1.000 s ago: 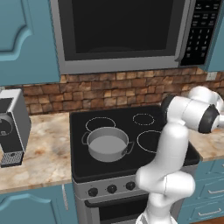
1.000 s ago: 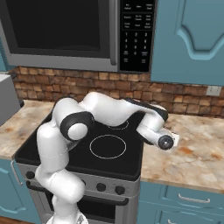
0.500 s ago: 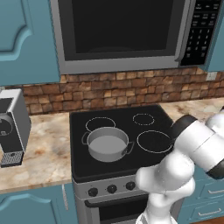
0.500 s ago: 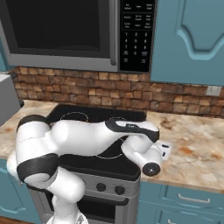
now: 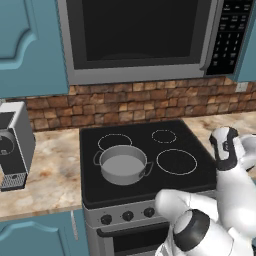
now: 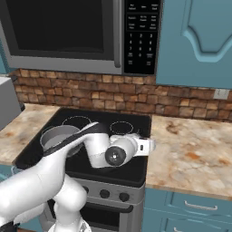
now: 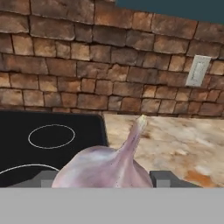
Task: Turn on the burner for the pot on the stove. Wait thirty seconds for the pot to heat up. Then add the garlic to the pot.
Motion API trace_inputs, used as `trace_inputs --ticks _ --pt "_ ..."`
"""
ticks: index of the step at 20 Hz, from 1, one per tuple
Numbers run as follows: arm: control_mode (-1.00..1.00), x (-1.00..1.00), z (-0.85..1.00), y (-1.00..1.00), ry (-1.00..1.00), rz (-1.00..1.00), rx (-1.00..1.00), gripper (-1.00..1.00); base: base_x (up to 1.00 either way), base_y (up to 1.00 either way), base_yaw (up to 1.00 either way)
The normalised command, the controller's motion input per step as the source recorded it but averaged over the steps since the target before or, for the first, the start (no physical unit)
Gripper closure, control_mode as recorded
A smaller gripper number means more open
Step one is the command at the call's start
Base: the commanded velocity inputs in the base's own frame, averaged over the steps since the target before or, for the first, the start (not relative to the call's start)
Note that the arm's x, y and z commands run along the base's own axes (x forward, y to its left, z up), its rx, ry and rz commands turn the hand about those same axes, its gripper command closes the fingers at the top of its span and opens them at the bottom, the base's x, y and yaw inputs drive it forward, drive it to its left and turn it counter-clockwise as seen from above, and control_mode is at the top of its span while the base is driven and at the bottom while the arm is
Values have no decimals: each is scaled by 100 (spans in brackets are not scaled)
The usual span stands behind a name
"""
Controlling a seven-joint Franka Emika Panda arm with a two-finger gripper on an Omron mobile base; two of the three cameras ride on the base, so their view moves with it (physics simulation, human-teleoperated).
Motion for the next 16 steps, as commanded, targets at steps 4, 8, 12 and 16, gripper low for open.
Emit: trace_inputs --ticks 4,8,12,16 --pt "-100 -41 70 57 19 -9 -1 100 0 0 0" --pt "-100 -40 51 41 41 -1 2 100 0 0 0" --pt "-100 -35 43 25 45 0 7 100 0 0 0" --pt "-100 -53 1 57 8 0 5 100 0 0 0"
